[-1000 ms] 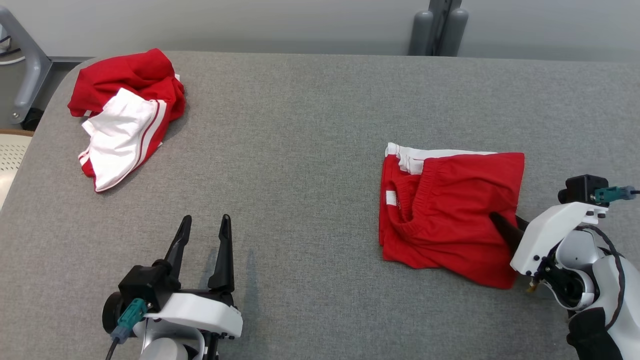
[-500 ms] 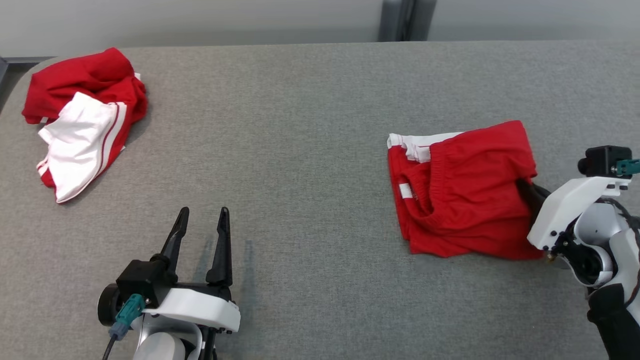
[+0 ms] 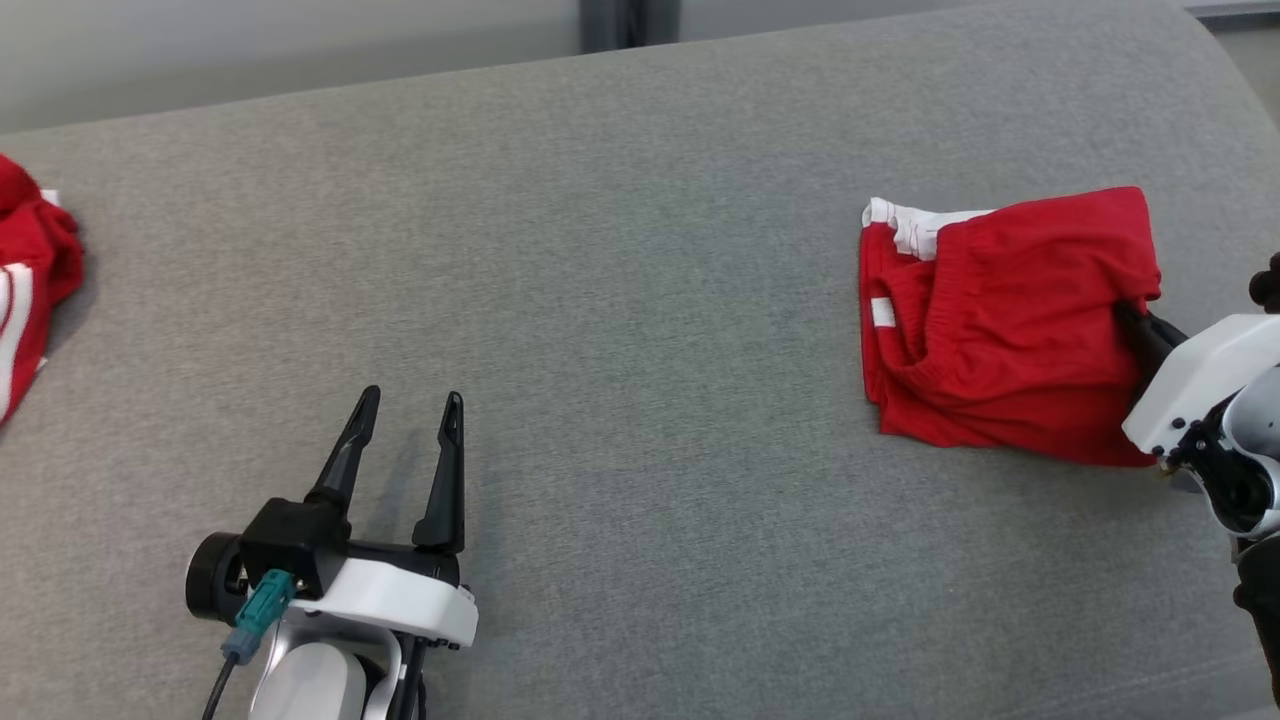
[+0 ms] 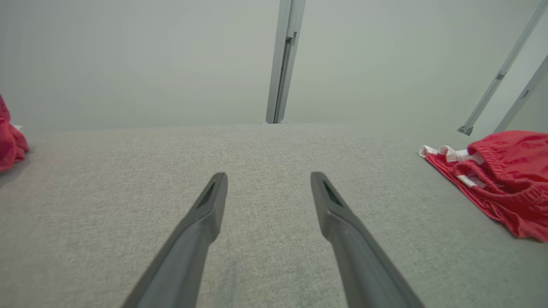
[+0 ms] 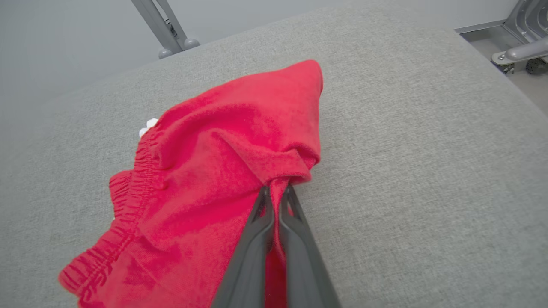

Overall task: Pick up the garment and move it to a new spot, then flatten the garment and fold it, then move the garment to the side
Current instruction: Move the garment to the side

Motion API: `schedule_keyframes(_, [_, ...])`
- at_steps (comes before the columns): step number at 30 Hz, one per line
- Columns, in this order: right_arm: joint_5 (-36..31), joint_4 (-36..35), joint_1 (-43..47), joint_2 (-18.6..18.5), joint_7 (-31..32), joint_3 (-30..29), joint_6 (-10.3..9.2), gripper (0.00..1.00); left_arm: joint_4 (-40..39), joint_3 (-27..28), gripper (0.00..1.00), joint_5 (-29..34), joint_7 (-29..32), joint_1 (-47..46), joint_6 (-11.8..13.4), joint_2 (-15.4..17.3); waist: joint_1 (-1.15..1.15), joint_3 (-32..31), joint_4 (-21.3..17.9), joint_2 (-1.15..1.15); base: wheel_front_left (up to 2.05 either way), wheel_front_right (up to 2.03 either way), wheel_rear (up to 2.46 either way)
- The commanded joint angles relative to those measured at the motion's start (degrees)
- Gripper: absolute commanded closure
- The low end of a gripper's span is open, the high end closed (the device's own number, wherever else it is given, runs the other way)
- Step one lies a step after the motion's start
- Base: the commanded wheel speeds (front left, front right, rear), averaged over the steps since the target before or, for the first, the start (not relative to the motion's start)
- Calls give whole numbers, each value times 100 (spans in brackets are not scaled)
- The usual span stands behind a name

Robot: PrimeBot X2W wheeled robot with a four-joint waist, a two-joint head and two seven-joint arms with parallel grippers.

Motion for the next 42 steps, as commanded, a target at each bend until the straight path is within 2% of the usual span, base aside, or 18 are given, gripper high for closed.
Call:
schedule_keyframes(1, [-2, 19, -97, -36, -77, -34, 3, 100, -34, -12, 0, 48, -10, -124, -49, 61, 0, 152, -290, 0, 0, 0, 0])
schedule_keyframes(6, [-30, 116, -223, 16, -230, -8, 3, 100, -34, -89, 0, 137, -7, -229, -82, 140, 0, 303, -591, 0, 0, 0, 0])
schedule_keyframes(12, [-64, 364, -449, 5, -457, 19, 2, 100, -71, -174, 0, 180, 28, -317, -93, 207, 0, 378, -651, 0, 0, 0, 0])
schedule_keyframes(18, [-250, 693, -716, -136, -720, 4, 3, 100, -134, -241, 0, 200, 41, -326, -87, 244, 0, 435, -490, 0, 0, 0, 0])
schedule_keyframes(34, [-1001, 2119, -1718, -963, -1137, -275, 2, 100, -424, -333, 0, 176, 32, -360, 2, 274, 0, 766, 131, 0, 0, 0, 0])
schedule_keyframes(42, [-1389, 2741, -1983, -1155, -1471, -430, 2, 100, -477, -364, 0, 147, 18, -380, 45, 255, 0, 815, 284, 0, 0, 0, 0])
